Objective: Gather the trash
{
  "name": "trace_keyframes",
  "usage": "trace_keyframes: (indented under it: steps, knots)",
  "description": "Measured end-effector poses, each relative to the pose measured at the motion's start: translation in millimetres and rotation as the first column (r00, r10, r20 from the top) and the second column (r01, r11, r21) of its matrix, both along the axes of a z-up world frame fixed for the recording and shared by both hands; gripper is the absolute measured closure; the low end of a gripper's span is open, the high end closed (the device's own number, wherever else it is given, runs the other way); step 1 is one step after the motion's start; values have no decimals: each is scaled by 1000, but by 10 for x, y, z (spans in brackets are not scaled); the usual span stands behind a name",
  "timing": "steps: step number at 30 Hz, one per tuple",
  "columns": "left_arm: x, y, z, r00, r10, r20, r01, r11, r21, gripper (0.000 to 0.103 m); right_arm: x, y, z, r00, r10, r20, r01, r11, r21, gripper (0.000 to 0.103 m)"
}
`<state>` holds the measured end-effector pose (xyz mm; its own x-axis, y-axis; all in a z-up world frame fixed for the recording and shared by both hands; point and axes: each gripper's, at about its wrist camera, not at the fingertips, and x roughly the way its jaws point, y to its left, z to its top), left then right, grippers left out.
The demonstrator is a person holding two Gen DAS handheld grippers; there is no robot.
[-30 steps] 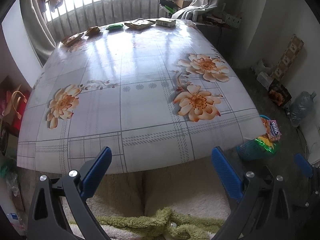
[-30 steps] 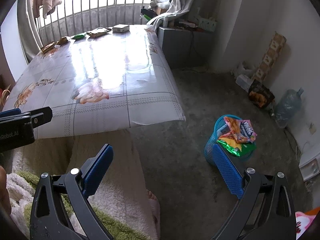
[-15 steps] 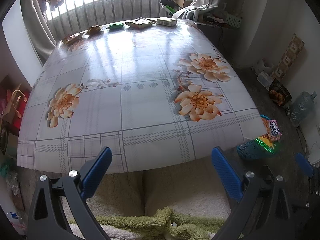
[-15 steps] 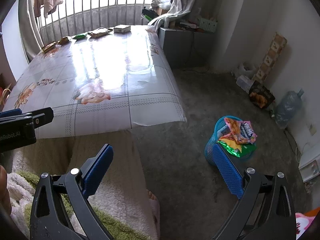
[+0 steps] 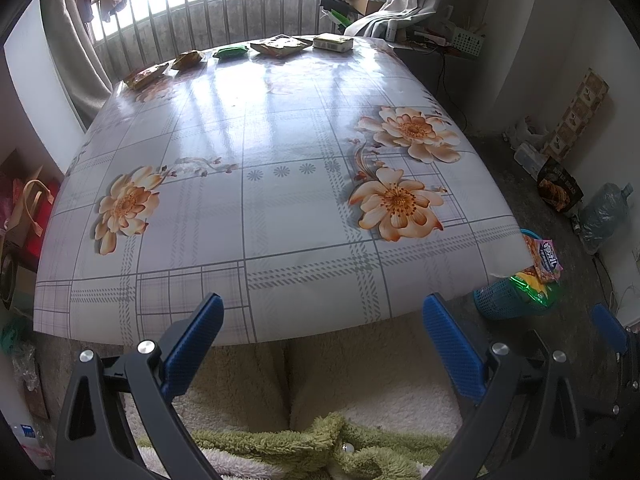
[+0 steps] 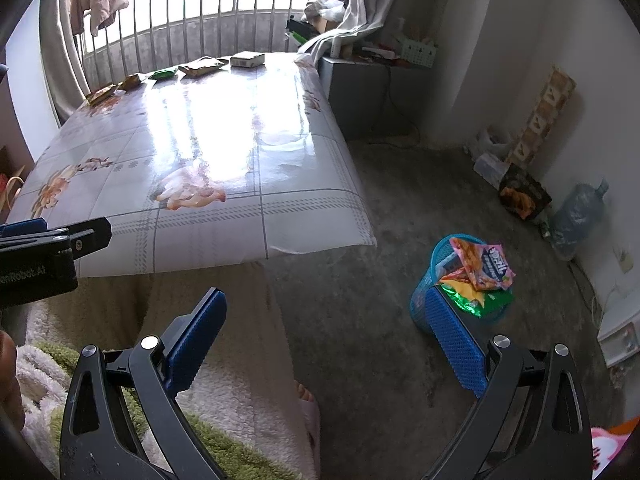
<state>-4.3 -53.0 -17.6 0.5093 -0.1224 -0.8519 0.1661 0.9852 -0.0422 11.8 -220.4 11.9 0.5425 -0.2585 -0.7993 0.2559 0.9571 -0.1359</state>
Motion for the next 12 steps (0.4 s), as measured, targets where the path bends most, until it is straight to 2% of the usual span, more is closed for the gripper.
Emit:
trace_keyframes:
  steps: [12]
  knots:
    - [-36,5,26,1000,-7,15,7,1000,-1,5,20,5,15,1000,5,5,-5,1000,14,8]
